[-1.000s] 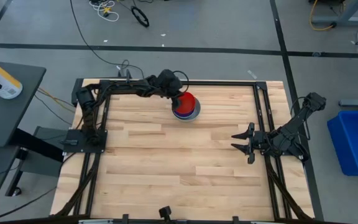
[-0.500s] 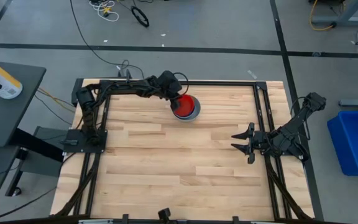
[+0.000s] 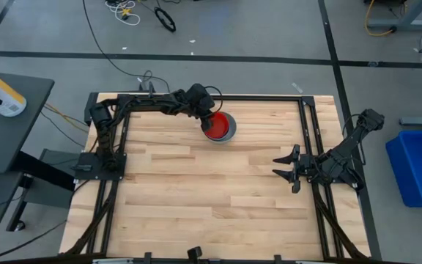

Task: Nest bowls inside each other
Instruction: Stack the red bowl on the dark blue bowl, then return to Home Position

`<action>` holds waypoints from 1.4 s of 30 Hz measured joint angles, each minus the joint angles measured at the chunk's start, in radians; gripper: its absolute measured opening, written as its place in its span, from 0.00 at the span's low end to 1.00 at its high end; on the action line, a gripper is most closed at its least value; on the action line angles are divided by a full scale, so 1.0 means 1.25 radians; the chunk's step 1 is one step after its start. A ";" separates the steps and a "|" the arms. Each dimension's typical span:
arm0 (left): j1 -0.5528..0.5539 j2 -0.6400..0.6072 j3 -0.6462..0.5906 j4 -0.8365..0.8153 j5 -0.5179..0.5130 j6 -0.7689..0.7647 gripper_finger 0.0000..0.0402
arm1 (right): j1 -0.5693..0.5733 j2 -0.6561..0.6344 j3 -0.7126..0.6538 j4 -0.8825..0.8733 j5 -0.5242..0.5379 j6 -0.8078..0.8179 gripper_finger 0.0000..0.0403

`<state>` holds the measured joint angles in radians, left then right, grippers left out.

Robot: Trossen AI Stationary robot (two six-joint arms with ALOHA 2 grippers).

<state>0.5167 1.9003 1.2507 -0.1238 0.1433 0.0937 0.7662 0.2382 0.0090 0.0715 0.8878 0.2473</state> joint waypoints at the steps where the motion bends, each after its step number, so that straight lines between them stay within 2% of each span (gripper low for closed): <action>1: 0.000 0.000 0.000 0.000 0.007 0.002 0.14 | 0.000 0.000 0.000 0.000 0.000 0.000 0.52; 11: 0.005 0.000 -0.001 0.024 -0.009 0.007 0.38 | 0.000 0.000 0.000 0.000 0.000 0.000 0.51; 17: 0.006 0.000 -0.001 0.075 -0.022 0.015 0.48 | 0.000 0.000 0.000 0.000 0.000 0.000 0.50; 23: 0.033 0.000 -0.001 0.064 -0.036 -0.021 0.50 | 0.000 0.000 0.000 0.000 0.000 0.000 0.52; 28: 0.042 0.000 -0.001 0.006 -0.112 -0.030 0.48 | 0.000 0.000 0.000 0.000 0.000 0.000 0.53; 32: 0.038 0.000 -0.014 0.003 -0.120 -0.027 0.47 | 0.000 0.000 0.000 0.000 0.000 0.000 0.51; 36: 0.033 -0.005 -0.014 0.012 -0.095 -0.023 0.47 | 0.000 0.000 0.000 0.000 0.000 0.000 0.49; 42: -0.011 -0.042 -0.014 0.028 0.074 0.001 0.47 | 0.000 0.000 0.000 0.000 0.000 0.000 0.48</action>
<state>0.5024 1.8484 1.2331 -0.0887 0.2361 0.0949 0.7666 0.2379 0.0090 0.0711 0.8883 0.2470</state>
